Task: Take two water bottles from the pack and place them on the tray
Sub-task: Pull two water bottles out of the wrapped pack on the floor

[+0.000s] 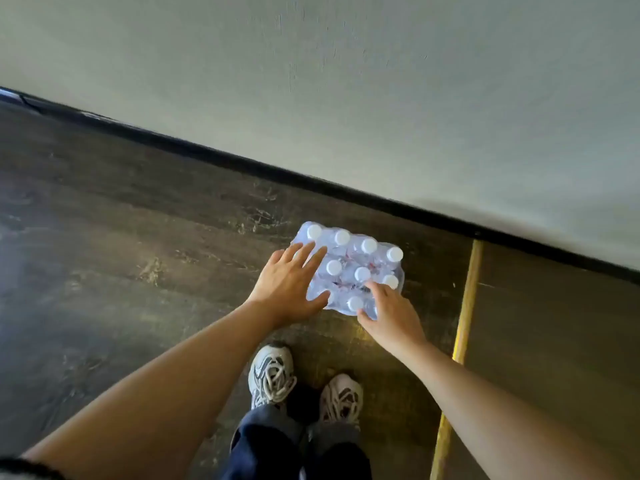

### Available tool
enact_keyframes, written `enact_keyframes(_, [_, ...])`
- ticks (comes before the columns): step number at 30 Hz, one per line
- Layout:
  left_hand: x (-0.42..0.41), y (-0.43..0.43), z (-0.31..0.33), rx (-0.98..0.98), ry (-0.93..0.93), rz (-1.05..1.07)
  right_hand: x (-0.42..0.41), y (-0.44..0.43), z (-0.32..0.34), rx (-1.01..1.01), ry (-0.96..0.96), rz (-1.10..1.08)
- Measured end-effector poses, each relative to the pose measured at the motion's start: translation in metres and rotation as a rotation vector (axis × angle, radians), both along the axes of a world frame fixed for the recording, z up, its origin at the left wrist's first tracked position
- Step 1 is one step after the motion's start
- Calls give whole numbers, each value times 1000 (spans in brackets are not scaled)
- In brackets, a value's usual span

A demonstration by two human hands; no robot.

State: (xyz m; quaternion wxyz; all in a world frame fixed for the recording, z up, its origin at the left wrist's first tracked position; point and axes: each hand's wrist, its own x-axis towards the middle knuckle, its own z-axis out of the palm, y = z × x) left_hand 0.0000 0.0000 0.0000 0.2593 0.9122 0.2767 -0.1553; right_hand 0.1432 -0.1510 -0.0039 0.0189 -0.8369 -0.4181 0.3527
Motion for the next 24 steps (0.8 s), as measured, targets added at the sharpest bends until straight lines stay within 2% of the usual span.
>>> enact_keyframes(6, [-3, -14, -92, 18, -34, 36, -3, 6, -70, 182, 0, -30])
enact_keyframes(10, [7, -15, -127, 38, -60, 95, -2, 14, -95, 252, -106, 64])
enact_keyframes(19, [7, -22, -144, 63, -118, 110, 3, 35, -113, 259, -104, 99])
enact_keyframes(24, [4, -18, -142, 47, -126, 102, 1, 20, -96, 352, -110, 13])
